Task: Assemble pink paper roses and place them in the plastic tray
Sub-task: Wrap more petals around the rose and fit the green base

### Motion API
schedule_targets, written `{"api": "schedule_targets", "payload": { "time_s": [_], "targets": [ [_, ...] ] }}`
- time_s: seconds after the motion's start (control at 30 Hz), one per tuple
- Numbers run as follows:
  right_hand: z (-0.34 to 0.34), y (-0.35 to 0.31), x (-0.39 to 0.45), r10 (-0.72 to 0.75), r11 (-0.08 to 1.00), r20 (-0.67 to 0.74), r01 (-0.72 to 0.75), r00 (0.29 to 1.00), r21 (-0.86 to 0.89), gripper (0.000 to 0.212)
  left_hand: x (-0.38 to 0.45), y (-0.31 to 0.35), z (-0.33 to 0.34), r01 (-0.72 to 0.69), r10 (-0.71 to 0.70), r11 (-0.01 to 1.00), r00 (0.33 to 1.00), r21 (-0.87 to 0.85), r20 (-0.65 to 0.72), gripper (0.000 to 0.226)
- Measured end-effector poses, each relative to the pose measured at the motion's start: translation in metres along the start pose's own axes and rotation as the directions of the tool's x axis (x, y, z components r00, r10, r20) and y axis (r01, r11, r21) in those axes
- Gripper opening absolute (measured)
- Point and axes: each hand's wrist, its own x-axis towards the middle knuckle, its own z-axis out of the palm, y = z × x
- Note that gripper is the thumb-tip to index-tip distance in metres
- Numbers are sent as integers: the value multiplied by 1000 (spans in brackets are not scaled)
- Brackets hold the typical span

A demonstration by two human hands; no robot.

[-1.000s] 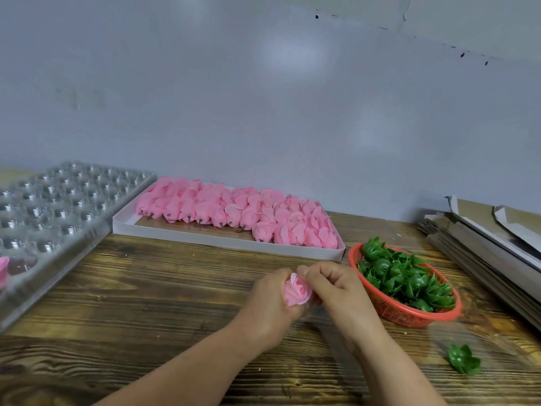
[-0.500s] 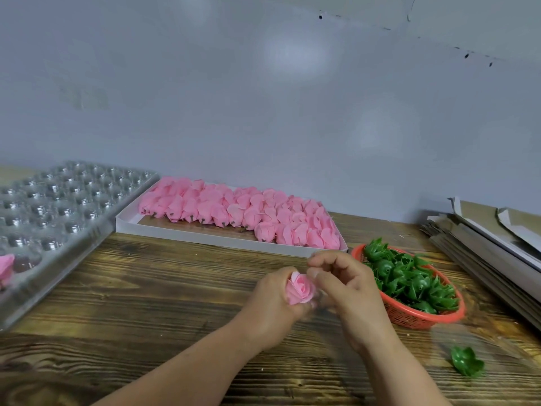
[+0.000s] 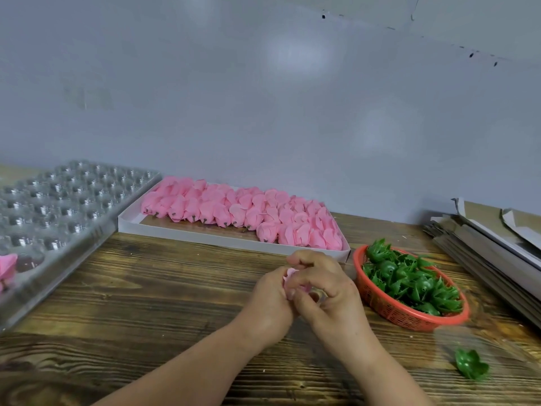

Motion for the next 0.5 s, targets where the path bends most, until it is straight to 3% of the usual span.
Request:
{"api": "schedule_targets", "payload": {
  "time_s": [0.13,0.23,0.33,0.5],
  "targets": [
    [-1,-2,1,9,998,-21,-8,1000,61,13,-1,0,0,-13,13,1000,1000,2,0,9],
    [-5,5,3,47,995,-206,-28,978,91,24,0,-2,-2,13,-13,1000,1000,-9,-24,17],
    [-9,20,4,83,996,-342,-90,936,-3,24,0,-3,-4,55,-62,994,995,-94,-74,19],
    [-6,43,1,111,976,-234,-150,966,-155,21,3,2,-12,84,-90,996,968,-35,-236,25]
  ]
}}
